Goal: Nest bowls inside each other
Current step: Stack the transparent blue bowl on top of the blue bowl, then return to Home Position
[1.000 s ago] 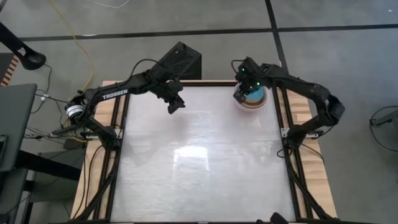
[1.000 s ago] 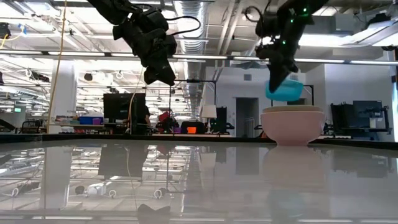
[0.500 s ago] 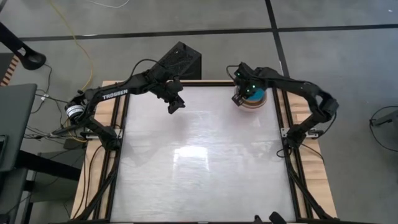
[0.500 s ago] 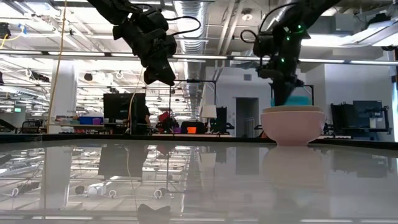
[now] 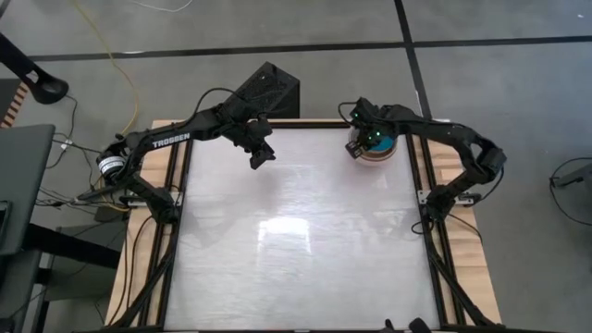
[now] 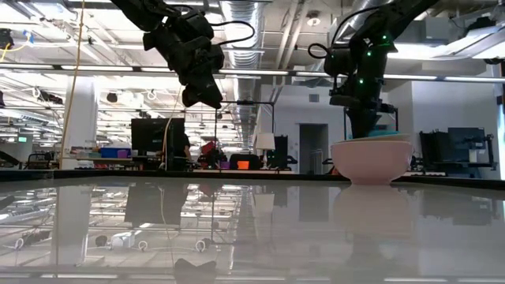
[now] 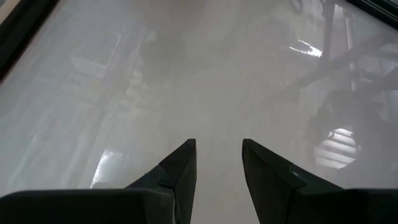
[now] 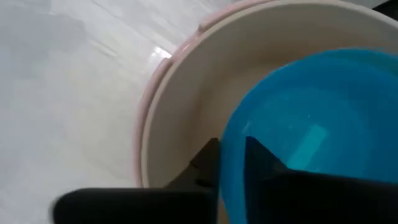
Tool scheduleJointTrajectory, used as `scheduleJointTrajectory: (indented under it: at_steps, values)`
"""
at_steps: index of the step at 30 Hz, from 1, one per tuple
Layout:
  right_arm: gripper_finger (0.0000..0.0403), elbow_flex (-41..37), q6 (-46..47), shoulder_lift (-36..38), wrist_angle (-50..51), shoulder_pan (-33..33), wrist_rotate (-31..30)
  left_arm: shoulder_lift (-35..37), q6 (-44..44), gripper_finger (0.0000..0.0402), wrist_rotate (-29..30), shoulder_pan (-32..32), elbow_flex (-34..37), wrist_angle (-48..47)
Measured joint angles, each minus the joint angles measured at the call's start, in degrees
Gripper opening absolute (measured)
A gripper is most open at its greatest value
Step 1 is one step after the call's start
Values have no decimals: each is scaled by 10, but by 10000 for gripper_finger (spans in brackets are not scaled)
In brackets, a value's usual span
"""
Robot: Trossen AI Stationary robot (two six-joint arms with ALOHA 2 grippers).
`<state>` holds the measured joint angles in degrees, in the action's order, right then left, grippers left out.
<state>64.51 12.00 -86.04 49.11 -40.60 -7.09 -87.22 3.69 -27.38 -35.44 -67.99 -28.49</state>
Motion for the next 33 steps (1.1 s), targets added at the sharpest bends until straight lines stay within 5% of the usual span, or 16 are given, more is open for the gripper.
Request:
scheduleJointTrajectory:
  at_steps: [12,22,33]
  values:
    - [207,-1,14,66,-9,23,-23,0,2,116,0,0,0,0]
    - [178,0,-34,295,-96,126,25,16,11,116,-47,-12,0,60]
    - [132,-55,29,519,-61,224,30,168,-15,116,-34,-43,0,72]
